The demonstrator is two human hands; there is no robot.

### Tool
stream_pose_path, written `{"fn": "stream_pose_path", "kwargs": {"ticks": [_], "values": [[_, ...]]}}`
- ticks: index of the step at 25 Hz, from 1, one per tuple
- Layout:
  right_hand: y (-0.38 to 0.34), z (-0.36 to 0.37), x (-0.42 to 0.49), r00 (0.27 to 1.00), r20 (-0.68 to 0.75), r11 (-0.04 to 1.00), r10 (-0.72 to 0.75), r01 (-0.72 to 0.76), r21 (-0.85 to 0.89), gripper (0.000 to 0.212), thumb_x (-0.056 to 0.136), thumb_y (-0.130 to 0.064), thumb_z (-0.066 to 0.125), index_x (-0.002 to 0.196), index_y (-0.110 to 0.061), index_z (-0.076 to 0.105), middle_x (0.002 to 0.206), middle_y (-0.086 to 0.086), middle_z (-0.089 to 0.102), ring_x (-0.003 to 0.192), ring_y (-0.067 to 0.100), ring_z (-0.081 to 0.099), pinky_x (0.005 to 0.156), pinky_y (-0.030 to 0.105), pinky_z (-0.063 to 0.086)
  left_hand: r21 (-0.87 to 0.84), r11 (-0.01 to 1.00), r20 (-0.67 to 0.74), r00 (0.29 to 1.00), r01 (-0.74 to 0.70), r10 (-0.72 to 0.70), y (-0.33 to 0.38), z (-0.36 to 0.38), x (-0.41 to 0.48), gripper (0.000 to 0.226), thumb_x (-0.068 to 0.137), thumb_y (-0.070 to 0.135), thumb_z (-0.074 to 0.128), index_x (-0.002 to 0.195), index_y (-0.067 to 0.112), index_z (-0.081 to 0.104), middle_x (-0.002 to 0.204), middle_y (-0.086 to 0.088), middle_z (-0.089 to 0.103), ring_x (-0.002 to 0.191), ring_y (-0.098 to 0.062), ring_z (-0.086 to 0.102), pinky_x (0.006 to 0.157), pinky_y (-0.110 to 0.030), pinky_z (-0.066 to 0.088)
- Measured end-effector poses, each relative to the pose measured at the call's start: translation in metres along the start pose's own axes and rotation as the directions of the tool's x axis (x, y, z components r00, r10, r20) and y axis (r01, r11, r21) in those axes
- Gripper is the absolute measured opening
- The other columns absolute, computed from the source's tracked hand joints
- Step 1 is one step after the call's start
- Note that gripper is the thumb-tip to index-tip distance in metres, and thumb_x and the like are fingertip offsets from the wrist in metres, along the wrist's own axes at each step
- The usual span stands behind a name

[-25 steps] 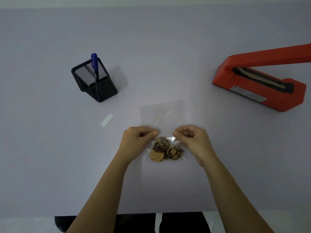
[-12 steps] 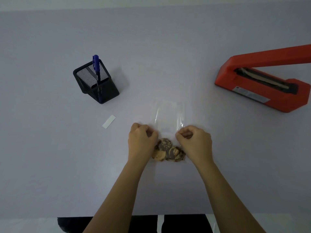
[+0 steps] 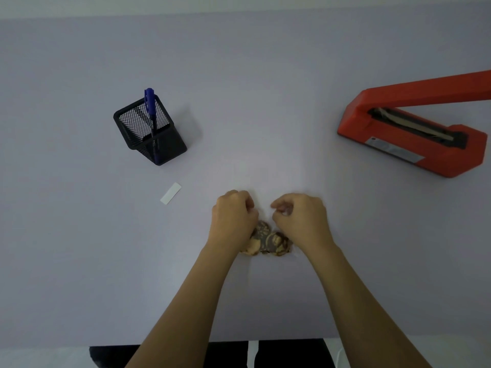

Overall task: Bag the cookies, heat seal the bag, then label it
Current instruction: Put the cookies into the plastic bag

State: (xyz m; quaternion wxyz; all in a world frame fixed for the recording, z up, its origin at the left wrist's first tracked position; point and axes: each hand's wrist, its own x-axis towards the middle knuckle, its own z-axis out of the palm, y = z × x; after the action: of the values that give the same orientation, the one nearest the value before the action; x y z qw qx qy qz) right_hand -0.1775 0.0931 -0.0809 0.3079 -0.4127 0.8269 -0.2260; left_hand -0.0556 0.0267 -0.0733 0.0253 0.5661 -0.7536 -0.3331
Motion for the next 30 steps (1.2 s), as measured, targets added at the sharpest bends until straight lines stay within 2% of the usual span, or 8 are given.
{"fn": "stream_pose_path", "kwargs": {"ticks": [2,5,14,17,19,21,25,30], "values": [[-0.002,-0.004,0.002,1.000,0.022,0.999,0.022,-0.023,0.023,0.010,0.073,-0.023,0.073,0.082,-0.020,0.074,0.075,-0.006,0.071,0.066,0.003,0.059,0.067,0.016,0.050,0.007,0.999,0.063,0.998,0.032,-0.032,0.001,-0.004,0.005,0.014,0.081,0.019,0.061,0.088,0.009,0.068,0.091,-0.005,0.065,0.083,-0.020,0.060,0.070,-0.027,0.048],[-0.003,-0.006,0.005,0.998,0.062,1.000,0.026,-0.026,-0.006,0.021,0.067,-0.036,0.081,0.078,-0.019,0.073,0.070,-0.006,0.067,0.064,0.004,0.060,0.060,0.012,0.044,0.082,0.997,0.121,0.992,0.010,-0.020,0.003,-0.005,0.010,0.019,0.081,0.026,0.068,0.090,0.010,0.066,0.095,-0.005,0.064,0.087,-0.020,0.059,0.071,-0.025,0.044],[-0.002,-0.001,0.006,0.998,0.066,0.998,-0.011,0.015,-0.054,0.015,0.071,-0.026,0.080,0.076,-0.014,0.073,0.074,0.003,0.072,0.063,0.010,0.060,0.060,0.018,0.044,0.039,0.999,0.128,0.992,-0.025,0.020,-0.017,-0.017,0.007,0.005,0.080,0.014,0.069,0.082,0.010,0.069,0.086,-0.006,0.068,0.083,-0.023,0.062,0.073,-0.029,0.047],[-0.003,0.002,0.005,0.998,0.056,0.997,-0.038,0.041,-0.060,0.013,0.073,-0.023,0.079,0.082,-0.015,0.074,0.077,0.002,0.072,0.070,0.013,0.065,0.064,0.020,0.047,0.062,0.977,0.123,0.973,-0.202,0.193,-0.020,-0.014,0.003,0.010,0.083,0.005,0.062,0.089,0.008,0.069,0.089,-0.006,0.066,0.084,-0.023,0.061,0.073,-0.030,0.048],[-0.005,0.005,0.004,0.996,0.061,0.994,-0.071,0.075,-0.075,0.022,0.076,-0.018,0.075,0.098,-0.015,0.073,0.091,0.003,0.072,0.081,0.015,0.066,0.072,0.020,0.048,0.074,0.942,0.142,0.938,-0.328,0.316,-0.022,-0.010,0.004,0.024,0.083,-0.004,0.057,0.098,0.008,0.070,0.096,-0.007,0.066,0.089,-0.025,0.060,0.076,-0.031,0.049],[-0.007,0.006,0.005,0.989,0.084,0.981,-0.121,0.132,-0.142,0.036,0.079,-0.016,0.072,0.114,-0.015,0.066,0.105,0.005,0.067,0.093,0.019,0.063,0.081,0.025,0.049,0.103,0.923,0.160,0.922,-0.371,0.352,-0.022,-0.009,0.008,0.035,0.082,-0.005,0.057,0.113,0.010,0.066,0.113,-0.007,0.063,0.101,-0.028,0.056,0.086,-0.029,0.045],[-0.010,0.000,0.014,0.971,0.148,0.953,-0.189,0.217,-0.209,0.055,0.076,-0.016,0.074,0.128,-0.010,0.055,0.123,0.005,0.055,0.112,0.022,0.052,0.092,0.028,0.042,0.202,0.910,0.240,0.919,-0.361,0.312,-0.017,-0.016,0.018,0.053,0.084,0.007,0.062,0.134,0.015,0.048,0.138,-0.002,0.046,0.121,-0.025,0.040,0.098,-0.021,0.027],[-0.014,-0.011,0.027,0.944,0.277,0.916,-0.178,0.262,-0.303,0.084,0.072,-0.029,0.077,0.142,-0.014,0.032,0.139,0.004,0.035,0.128,0.022,0.033,0.101,0.039,0.035,0.208,0.909,0.324,0.903,-0.360,0.283,-0.010,-0.023,0.030,0.068,0.079,0.008,0.066,0.140,0.013,0.038,0.145,-0.004,0.036,0.130,-0.024,0.032,0.105,-0.024,0.024]]}}
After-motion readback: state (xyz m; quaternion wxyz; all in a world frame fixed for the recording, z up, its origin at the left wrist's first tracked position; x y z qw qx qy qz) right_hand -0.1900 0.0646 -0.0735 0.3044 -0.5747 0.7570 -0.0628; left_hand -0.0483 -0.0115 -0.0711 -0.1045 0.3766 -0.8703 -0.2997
